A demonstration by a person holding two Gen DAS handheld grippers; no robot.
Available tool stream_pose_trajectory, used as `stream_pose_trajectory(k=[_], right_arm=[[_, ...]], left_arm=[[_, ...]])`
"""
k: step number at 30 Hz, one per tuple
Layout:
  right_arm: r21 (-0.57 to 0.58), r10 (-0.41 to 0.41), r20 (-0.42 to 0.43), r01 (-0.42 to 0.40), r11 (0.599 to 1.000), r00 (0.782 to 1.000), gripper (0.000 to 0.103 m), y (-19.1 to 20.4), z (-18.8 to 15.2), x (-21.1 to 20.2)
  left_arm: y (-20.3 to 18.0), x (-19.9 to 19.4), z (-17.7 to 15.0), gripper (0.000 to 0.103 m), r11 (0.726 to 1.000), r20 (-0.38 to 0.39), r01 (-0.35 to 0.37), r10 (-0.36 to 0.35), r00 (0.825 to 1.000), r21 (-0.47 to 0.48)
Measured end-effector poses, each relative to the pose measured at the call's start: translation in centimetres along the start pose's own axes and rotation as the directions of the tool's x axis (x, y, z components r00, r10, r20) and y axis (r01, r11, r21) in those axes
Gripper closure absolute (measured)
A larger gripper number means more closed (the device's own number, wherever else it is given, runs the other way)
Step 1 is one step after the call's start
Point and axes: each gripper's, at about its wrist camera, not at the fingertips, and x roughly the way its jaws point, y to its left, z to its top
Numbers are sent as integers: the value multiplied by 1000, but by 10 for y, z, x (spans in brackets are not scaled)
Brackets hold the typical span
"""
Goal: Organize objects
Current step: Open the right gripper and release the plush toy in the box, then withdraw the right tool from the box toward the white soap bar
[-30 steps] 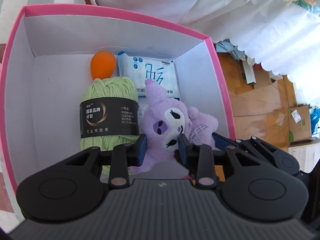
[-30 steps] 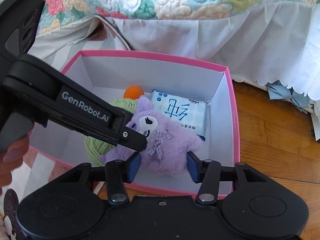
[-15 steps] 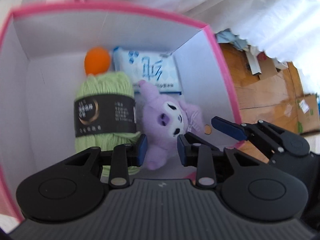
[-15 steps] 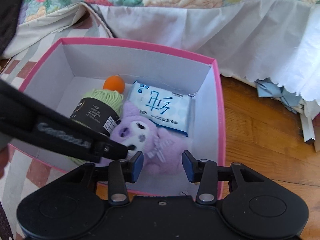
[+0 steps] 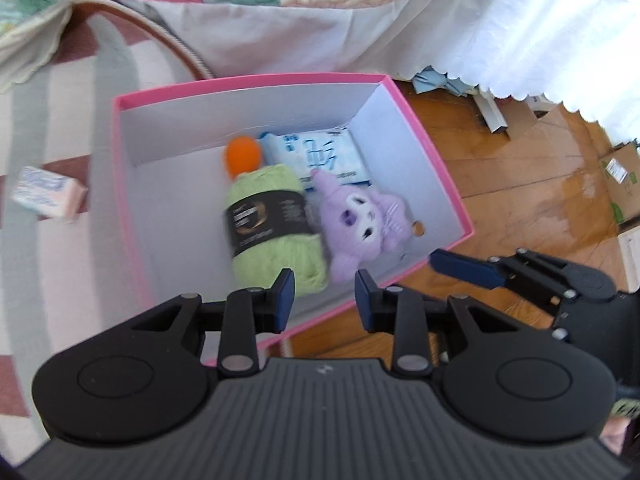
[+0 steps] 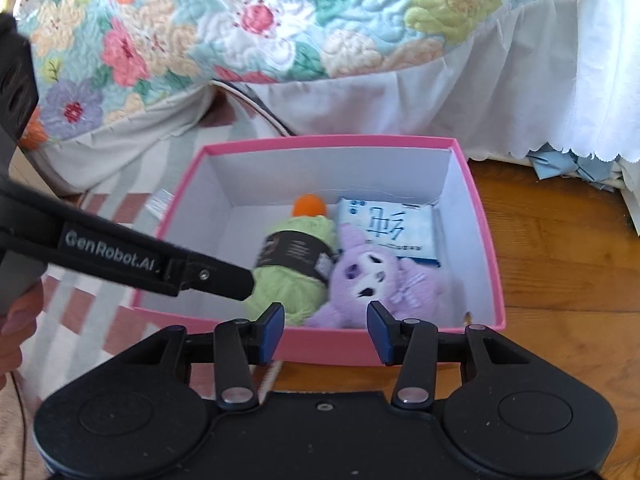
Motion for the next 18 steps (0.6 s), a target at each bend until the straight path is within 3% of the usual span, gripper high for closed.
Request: stream_pose_trajectory(k=[7,14,18], right_arm=[[14,15,-17,-15,1000,1000,51,25,-1,-25],[-26,11,-10,-11,1000,1000,50,52,-2,-53],[-82,74,5,-73,994,997,36,72,-3,-69]], left_arm=[[15,-42,-22,69,999,-27,-46,46,999,23],[26,-84,-43,66,996,-8,-81,82,997,32],[31,-104,-53,66,993,1,-106,106,994,60]])
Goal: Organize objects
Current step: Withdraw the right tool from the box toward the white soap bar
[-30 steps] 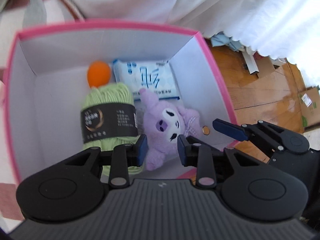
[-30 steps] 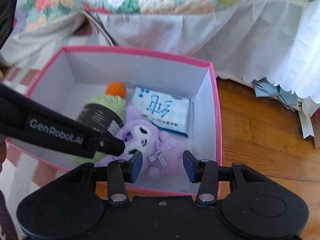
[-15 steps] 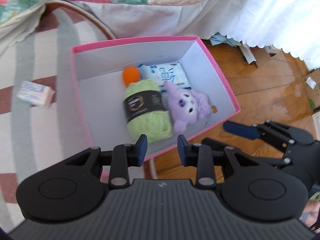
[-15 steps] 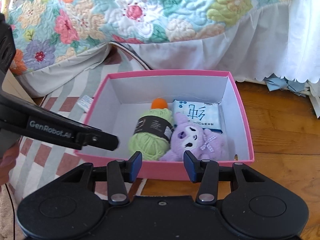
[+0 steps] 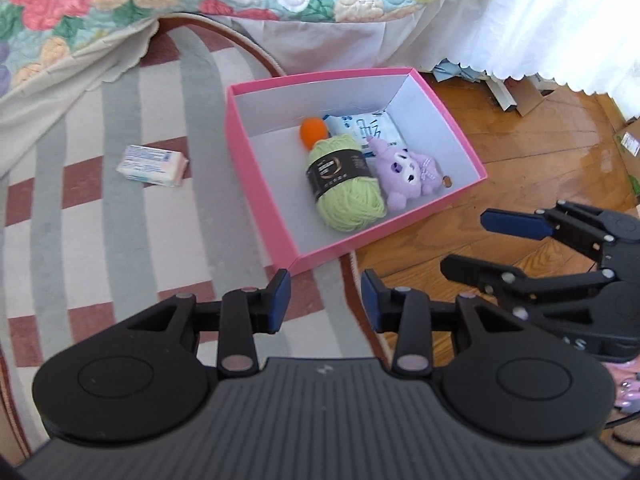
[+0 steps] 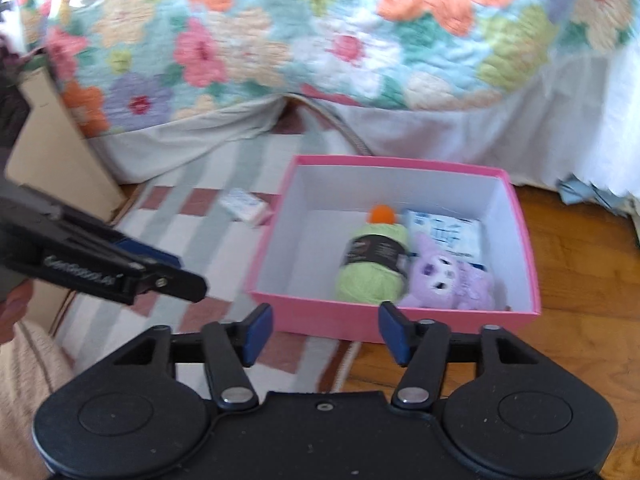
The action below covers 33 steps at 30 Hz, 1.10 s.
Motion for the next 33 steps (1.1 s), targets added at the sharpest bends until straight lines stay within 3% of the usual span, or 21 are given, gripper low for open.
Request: stream_pose_trajectory(k=[11,13,21,28,33], right_arm=[[-81,27,-5,-27,996,1000,33,53,1,-20],[-90,29,-3,-29,996,1000,24,61,3,-22],[-109,58,5,-57,992,998,14,89,14,-15],[-147,99,27,-94,985,995,11,112,24,8],[-179,123,45,-114,977,991,11,128,27,33]], left_arm=[[20,-46,-31,61,999,6,-37,37,999,32],[23,-57,-36,58,998,22,-41,40,999,43],[57,-85,-42,43,998,85,-70,69,994,8],[90,-73,-42,33,991,114,-132,134,984,-27],[115,-55,-41,28,992,127,-100,109,986,-81]])
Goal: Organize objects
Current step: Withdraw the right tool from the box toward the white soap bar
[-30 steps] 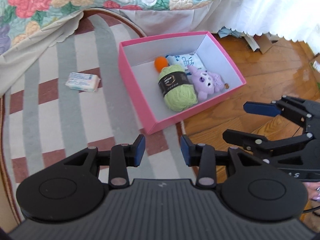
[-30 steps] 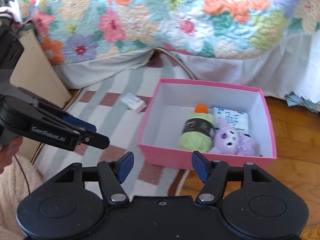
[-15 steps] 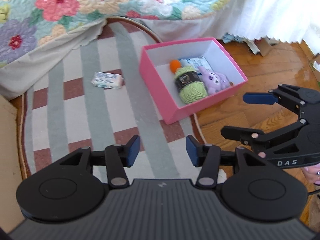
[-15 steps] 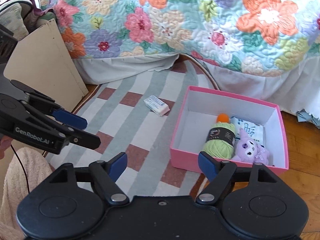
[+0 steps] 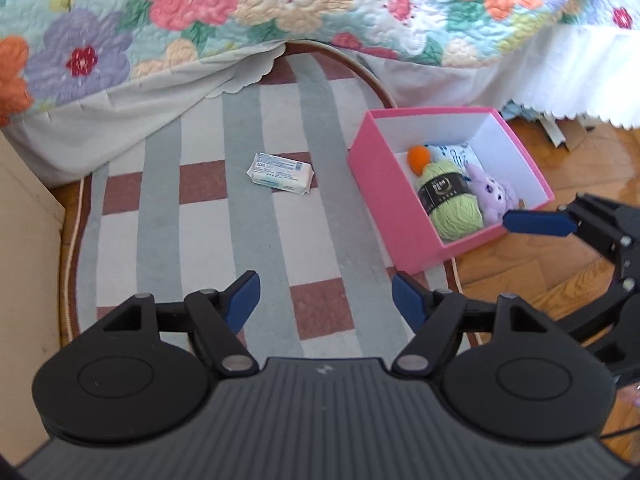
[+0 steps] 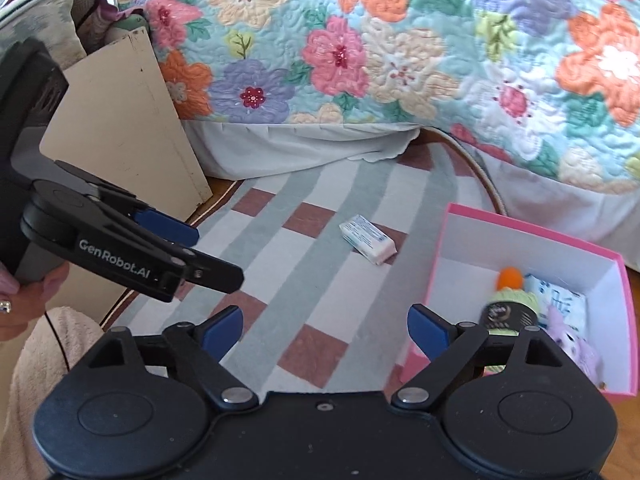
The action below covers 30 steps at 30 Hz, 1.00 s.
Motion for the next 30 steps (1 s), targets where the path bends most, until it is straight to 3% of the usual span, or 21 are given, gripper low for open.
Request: stream_pose_trajectory(k=[6,11,15,23,30], right_arm=[[-12,17,43,-17,1000,999,11,7,3,32],[-75,-39,96,46,996,995,11,16,3,64],[-62,-38,95,44,997,995,11,15,1,95],[-30,-110,136,115,993,985,11,19,-3,154],[61,-145,154,137,989,977,12,9,0,198]], left_arm=[[24,20,5,19,1000,35,14,-13,999,-21],[43,49,12,18,997,45,-74,73,996,1],[62,73,17,18,996,49,-89,89,995,-18],[89,115,33,19,999,64,-2,4,998,-33],[102,159,48,20,1000,66,10,-10,998,-3]])
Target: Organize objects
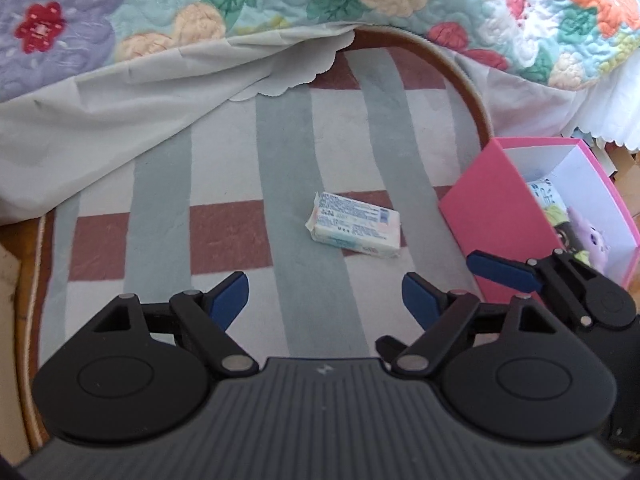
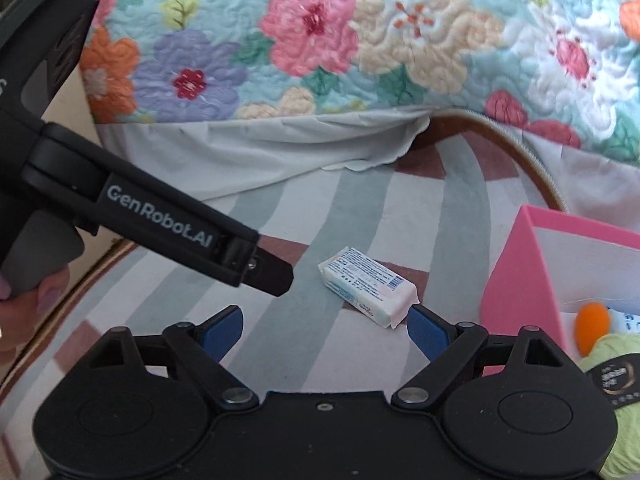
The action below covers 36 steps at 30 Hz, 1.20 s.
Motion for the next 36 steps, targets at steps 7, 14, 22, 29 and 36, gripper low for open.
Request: stream_pose_trajectory(k=[7,14,22,29,36], right_arm=[[79,-41,3,41,996,999,13,-8,-11,37],[84,-53,10,52,995,999,13,-11,-14,53],[144,-74,15,71,987,997,20,-22,-20,75],[139,-74,26,70,988,997,23,-24,-20,79],[145,-28,34,23,989,999,25,-33,-26,72]], left_arm=[[10,44,5,28,999,19,31,-31,999,-21],[16,72,11,36,995,32,81,-80,996,-64],[13,90,29,44,991,28,120,-119,993,-54],[11,105,34,45,979,8,186,-186,983,-87],[16,98,23,72,972,9,195,-196,981,-133]])
